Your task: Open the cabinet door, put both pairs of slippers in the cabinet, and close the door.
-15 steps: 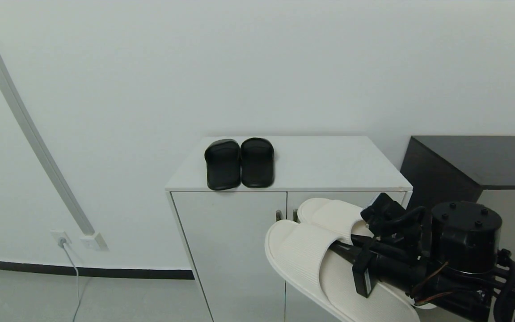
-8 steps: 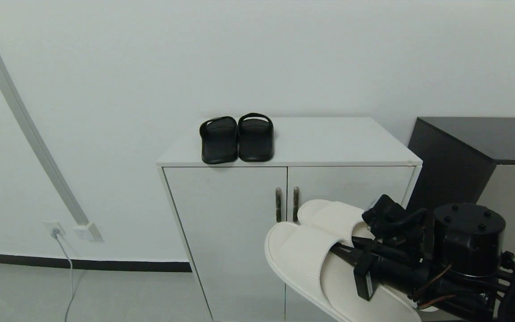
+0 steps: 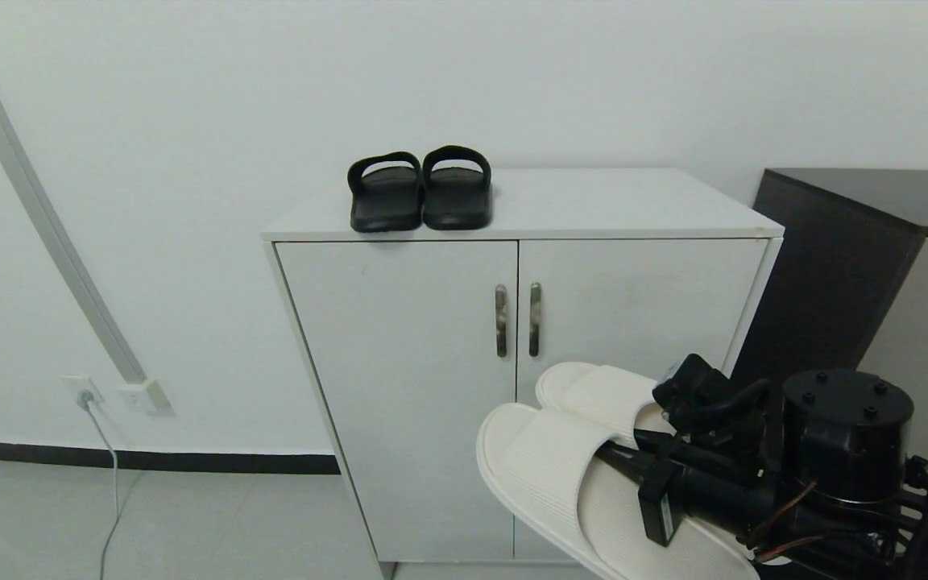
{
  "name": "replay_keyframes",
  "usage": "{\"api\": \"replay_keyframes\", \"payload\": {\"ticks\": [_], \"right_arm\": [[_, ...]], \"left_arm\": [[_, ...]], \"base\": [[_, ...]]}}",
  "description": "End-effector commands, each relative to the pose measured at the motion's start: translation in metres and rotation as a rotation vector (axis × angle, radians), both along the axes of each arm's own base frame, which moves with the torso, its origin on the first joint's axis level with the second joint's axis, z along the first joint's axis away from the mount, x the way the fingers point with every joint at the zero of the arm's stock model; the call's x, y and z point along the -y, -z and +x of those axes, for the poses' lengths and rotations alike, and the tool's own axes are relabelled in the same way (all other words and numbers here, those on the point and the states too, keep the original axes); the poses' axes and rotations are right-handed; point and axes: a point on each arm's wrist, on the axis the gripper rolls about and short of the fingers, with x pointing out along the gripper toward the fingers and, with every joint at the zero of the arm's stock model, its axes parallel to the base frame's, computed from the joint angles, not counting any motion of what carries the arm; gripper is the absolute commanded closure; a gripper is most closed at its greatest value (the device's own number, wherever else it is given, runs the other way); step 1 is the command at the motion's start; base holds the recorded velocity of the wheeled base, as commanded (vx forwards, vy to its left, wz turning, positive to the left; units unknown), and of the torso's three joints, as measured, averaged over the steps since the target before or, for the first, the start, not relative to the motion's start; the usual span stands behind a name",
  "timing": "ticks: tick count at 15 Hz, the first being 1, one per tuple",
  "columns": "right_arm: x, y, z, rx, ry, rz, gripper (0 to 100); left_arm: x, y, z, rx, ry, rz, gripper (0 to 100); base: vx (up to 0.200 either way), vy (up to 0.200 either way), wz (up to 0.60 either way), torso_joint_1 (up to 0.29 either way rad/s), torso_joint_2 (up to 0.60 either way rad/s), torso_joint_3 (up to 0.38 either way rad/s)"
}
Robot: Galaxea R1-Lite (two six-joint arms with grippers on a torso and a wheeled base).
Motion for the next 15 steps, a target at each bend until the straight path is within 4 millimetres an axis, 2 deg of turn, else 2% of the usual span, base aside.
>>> {"api": "replay_keyframes", "payload": {"ticks": [1, 7, 15], "right_arm": [[0.0000, 0.0008, -0.0008, -0.002, -0.002, -0.002, 100], [-0.0010, 0.0047, -0.0043, -0.013, -0.013, -0.015, 100], [-0.0027, 0.0054, -0.0060, -0.016, -0.023, -0.017, 100]], "left_arm": [[0.0000, 0.0000, 0.0000, 0.000, 0.000, 0.000, 0], [0.0000, -0.0001, 0.0001, -0.001, -0.001, -0.001, 0], [0.0001, -0.0027, 0.0018, -0.019, 0.011, 0.022, 0]], "base": [[0.000, 0.000, 0.00, -0.105, 0.46, 0.334], [0.000, 0.000, 0.00, -0.055, 0.44, 0.369], [0.000, 0.000, 0.00, 0.000, 0.01, 0.009]]}}
